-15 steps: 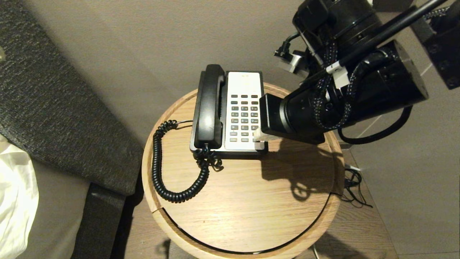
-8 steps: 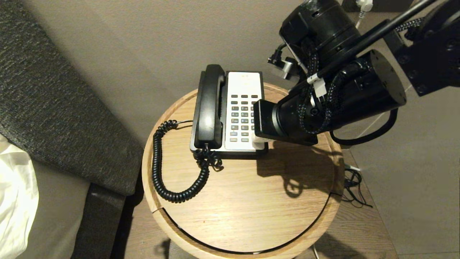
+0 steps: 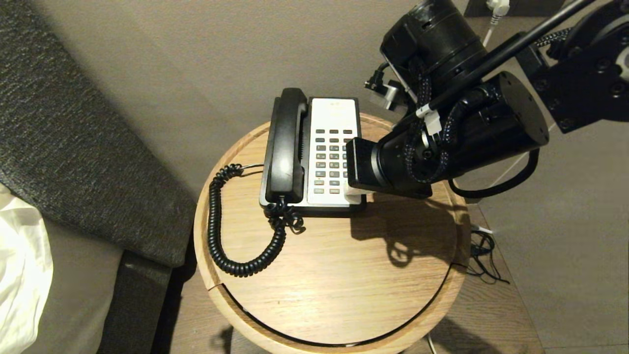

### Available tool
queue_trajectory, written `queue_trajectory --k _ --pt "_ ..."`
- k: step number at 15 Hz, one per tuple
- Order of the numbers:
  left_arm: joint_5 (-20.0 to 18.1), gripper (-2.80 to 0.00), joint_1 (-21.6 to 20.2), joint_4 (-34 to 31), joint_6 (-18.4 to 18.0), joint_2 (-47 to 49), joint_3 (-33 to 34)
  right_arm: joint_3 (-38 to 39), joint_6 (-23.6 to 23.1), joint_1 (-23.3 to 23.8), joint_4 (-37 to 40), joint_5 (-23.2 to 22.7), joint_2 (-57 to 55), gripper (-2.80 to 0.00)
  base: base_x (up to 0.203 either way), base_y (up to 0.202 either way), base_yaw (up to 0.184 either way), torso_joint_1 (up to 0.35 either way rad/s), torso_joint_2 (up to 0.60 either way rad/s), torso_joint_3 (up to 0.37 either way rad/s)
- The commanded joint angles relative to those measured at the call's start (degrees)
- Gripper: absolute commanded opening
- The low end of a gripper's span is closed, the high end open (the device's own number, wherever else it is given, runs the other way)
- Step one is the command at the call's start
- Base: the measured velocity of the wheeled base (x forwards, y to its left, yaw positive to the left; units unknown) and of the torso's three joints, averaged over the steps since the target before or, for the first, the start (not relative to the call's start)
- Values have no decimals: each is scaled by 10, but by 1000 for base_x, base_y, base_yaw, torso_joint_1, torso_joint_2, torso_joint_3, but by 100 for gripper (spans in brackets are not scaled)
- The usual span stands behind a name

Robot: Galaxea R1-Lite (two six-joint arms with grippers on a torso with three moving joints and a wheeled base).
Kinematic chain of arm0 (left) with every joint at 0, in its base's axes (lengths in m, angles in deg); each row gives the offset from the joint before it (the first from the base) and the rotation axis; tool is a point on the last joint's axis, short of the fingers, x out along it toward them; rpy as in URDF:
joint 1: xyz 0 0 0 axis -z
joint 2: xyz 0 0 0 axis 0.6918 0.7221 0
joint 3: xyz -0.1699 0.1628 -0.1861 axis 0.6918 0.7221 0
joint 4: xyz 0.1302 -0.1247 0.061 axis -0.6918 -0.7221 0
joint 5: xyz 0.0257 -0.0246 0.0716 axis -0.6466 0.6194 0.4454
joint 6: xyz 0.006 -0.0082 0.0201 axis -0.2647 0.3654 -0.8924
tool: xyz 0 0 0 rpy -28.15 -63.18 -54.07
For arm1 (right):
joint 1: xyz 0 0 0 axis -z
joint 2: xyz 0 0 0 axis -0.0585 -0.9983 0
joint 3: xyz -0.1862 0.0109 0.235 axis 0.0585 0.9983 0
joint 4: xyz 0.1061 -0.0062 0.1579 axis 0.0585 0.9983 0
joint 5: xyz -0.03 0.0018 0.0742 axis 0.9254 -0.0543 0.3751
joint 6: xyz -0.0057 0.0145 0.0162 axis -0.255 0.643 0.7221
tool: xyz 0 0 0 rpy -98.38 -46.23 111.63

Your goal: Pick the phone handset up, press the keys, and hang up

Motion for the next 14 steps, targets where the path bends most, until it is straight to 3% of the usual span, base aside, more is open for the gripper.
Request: queue_trajectory --k 1,9,14 --pt "3 -280 -1 -3 2 -2 1 0 2 0 3 3 1 -280 0 0 0 0 0 0" --pt "-3 -280 -37 -3 3 -22 21 -13 11 -1 15 2 76 -280 0 0 0 0 0 0" --pt "-20 -280 -181 -4 20 -21 15 -3 46 -1 45 20 173 -280 0 0 0 0 0 0"
